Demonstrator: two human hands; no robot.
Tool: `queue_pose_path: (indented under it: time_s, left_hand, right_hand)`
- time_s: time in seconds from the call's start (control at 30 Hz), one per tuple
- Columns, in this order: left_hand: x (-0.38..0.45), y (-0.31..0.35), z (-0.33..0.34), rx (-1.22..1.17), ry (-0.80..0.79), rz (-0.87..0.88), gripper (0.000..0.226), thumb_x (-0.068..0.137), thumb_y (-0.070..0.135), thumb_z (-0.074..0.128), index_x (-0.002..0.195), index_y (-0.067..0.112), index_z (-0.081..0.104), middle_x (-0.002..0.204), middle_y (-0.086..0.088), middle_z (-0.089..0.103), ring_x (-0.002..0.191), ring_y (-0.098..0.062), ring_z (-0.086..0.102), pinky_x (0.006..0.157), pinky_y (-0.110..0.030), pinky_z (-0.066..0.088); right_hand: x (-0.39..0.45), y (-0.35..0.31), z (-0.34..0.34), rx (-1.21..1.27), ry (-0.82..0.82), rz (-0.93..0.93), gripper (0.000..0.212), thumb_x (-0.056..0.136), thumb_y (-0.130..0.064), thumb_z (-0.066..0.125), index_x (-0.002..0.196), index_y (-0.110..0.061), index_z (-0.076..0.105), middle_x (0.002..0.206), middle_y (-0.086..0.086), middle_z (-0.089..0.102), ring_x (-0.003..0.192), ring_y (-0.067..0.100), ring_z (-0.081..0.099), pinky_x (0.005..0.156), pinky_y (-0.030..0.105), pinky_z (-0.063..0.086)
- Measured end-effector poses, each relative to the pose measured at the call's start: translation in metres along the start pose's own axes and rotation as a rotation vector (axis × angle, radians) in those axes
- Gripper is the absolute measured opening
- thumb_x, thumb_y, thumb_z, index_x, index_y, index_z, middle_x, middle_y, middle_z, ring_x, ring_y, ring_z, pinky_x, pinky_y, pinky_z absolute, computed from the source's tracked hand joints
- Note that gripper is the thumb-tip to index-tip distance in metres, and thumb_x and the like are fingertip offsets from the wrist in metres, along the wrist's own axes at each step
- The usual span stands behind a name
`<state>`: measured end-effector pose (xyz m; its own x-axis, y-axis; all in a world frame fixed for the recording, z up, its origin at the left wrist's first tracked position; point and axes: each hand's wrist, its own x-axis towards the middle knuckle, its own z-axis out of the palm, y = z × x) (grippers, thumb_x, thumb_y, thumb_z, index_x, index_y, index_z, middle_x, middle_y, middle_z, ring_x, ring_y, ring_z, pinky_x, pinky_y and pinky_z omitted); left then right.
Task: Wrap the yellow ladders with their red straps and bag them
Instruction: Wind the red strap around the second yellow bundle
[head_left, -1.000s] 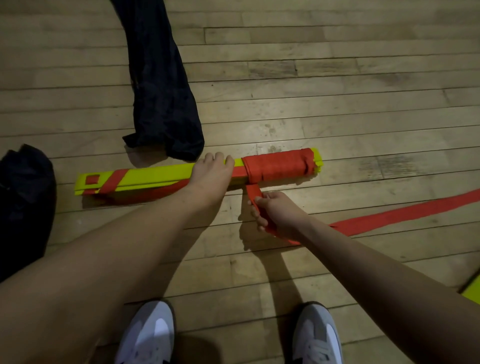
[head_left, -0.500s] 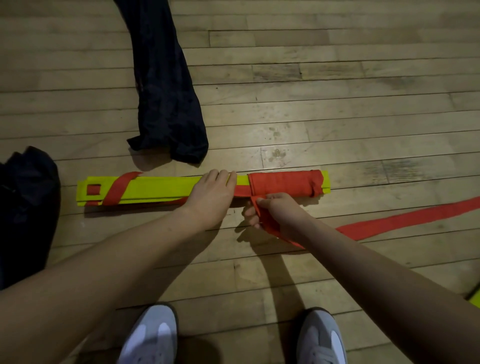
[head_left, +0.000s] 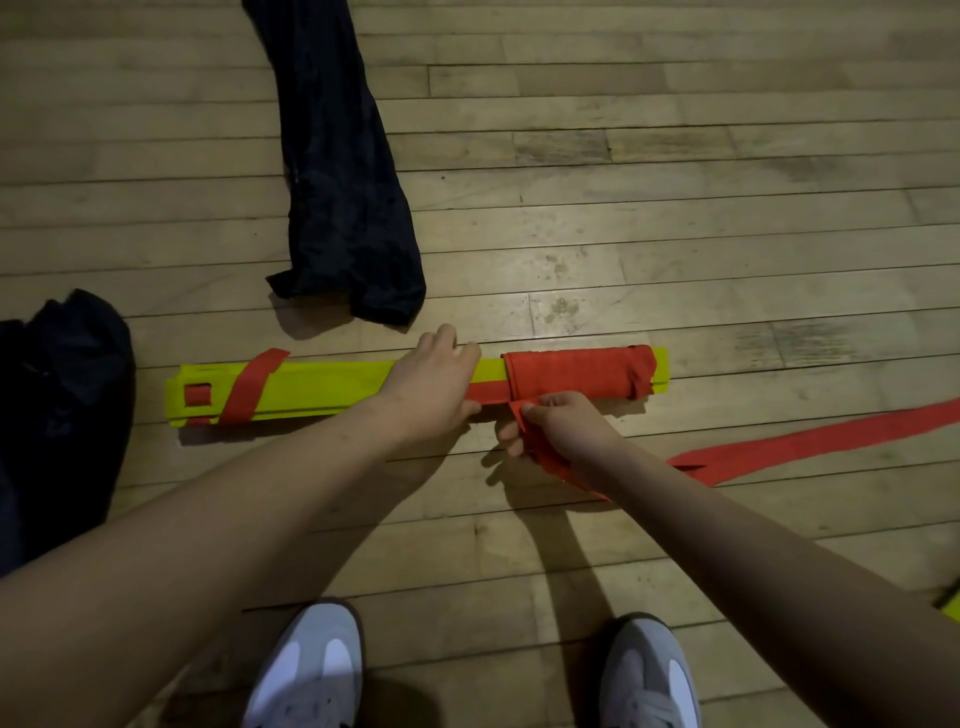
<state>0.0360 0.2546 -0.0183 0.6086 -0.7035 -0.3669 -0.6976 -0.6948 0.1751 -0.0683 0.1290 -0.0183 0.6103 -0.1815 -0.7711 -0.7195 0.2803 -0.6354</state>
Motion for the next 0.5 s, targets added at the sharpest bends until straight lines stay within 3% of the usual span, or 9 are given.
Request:
queue_pose_path:
  time_s: [0.13, 0.23, 0.4, 0.5]
  left_hand:
    - [0.004, 0.007, 0.002, 0.064, -0.023, -0.035, 0.051, 0.091, 0.028, 0.062, 0.130, 0.012, 0.034, 0.125, -0.011, 0.050, 0.114, -0.028, 0.050, 0.081, -0.037, 0.045]
    - [0.008, 0.013, 0.006, 0.176, 0.014, -0.064, 0.051, 0.088, 0.020, 0.064, 0.129, 0.010, 0.036, 0.125, -0.010, 0.050, 0.116, -0.027, 0.048, 0.084, -0.035, 0.043]
    - [0.014, 0.005, 0.005, 0.321, 0.077, -0.060, 0.045, 0.089, 0.013, 0.059, 0.130, 0.007, 0.042, 0.125, -0.012, 0.046, 0.115, -0.029, 0.046, 0.092, -0.035, 0.040]
    - [0.018, -0.007, -0.002, 0.313, 0.088, -0.101, 0.044, 0.087, 0.006, 0.058, 0.127, 0.009, 0.040, 0.125, -0.014, 0.044, 0.113, -0.031, 0.045, 0.088, -0.035, 0.040]
  right_hand:
    - [0.001, 0.002, 0.001, -0.048, 0.027, -0.011, 0.026, 0.102, -0.005, 0.036, 0.108, 0.013, 0.054, 0.062, 0.006, 0.067, 0.048, 0.015, 0.060, 0.048, 0.022, 0.045]
    - [-0.002, -0.001, 0.003, -0.007, 0.007, -0.035, 0.016, 0.100, -0.003, 0.040, 0.099, 0.004, 0.054, 0.068, 0.007, 0.068, 0.053, 0.015, 0.062, 0.053, 0.027, 0.047]
    - [-0.009, -0.007, 0.005, -0.072, -0.071, -0.072, 0.017, 0.096, 0.005, 0.041, 0.094, -0.001, 0.057, 0.084, 0.012, 0.067, 0.065, 0.016, 0.064, 0.060, 0.021, 0.054]
    - [-0.014, -0.009, 0.003, -0.107, -0.133, -0.052, 0.014, 0.098, 0.003, 0.041, 0.101, -0.002, 0.055, 0.085, 0.011, 0.068, 0.071, 0.016, 0.066, 0.063, 0.021, 0.054]
